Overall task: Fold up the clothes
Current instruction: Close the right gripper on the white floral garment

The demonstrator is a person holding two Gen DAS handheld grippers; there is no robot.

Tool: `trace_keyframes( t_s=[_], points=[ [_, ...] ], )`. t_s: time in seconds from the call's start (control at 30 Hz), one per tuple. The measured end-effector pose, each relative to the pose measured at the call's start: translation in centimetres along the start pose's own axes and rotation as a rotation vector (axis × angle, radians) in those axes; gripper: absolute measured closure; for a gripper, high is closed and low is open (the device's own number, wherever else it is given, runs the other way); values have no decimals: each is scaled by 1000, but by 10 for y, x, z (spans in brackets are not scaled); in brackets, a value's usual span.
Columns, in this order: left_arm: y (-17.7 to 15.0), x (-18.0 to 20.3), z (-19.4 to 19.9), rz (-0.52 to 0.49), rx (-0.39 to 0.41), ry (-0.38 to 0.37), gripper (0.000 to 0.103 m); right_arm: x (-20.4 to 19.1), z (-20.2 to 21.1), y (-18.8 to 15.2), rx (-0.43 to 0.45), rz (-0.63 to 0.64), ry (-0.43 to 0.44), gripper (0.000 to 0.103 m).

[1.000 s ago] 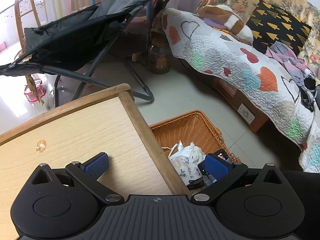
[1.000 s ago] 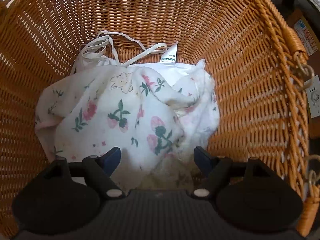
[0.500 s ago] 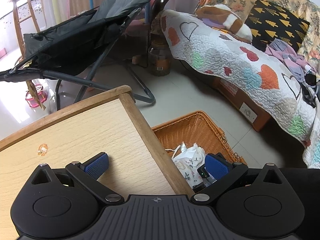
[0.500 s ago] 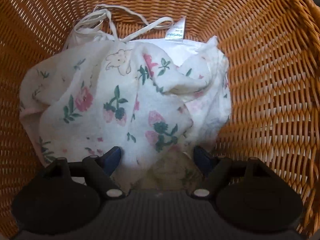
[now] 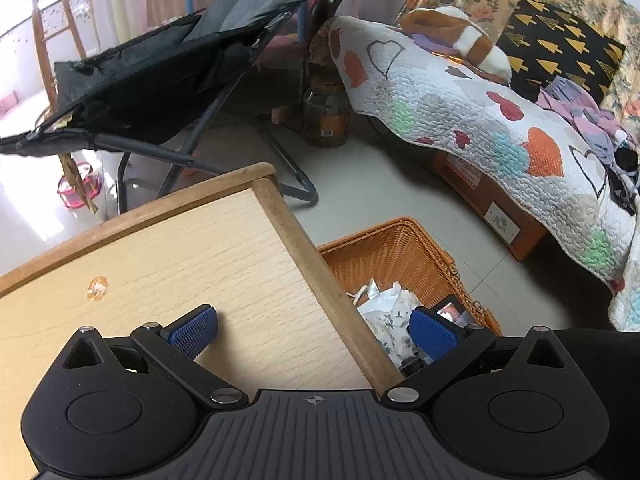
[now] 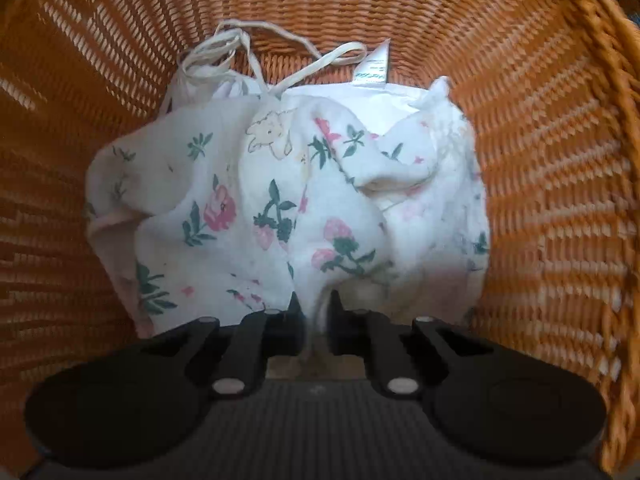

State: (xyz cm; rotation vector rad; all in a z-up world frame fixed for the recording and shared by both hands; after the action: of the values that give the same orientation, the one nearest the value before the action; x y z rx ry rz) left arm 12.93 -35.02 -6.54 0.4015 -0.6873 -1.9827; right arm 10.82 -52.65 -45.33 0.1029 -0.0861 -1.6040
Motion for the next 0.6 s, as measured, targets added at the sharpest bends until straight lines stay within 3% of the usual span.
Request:
trace_keyframes(
  t_s=[0.6],
  points=[
    [-13,-15,67,74,37,10,0,8,129,-6,153,-93,66,93]
  ],
)
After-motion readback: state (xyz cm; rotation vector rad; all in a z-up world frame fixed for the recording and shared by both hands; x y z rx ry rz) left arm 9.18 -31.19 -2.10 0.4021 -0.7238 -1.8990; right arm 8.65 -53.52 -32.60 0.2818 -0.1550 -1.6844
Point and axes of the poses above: each gripper's, at about its wrist camera, not at the fingertips, and z roughly against the way its jaws point, x to its right, y to its top, the point moved 9 cm from there along -z, roughly the way its jaws point, and after that the axes turned 3 degrees about -z, right-handed, at the moved point
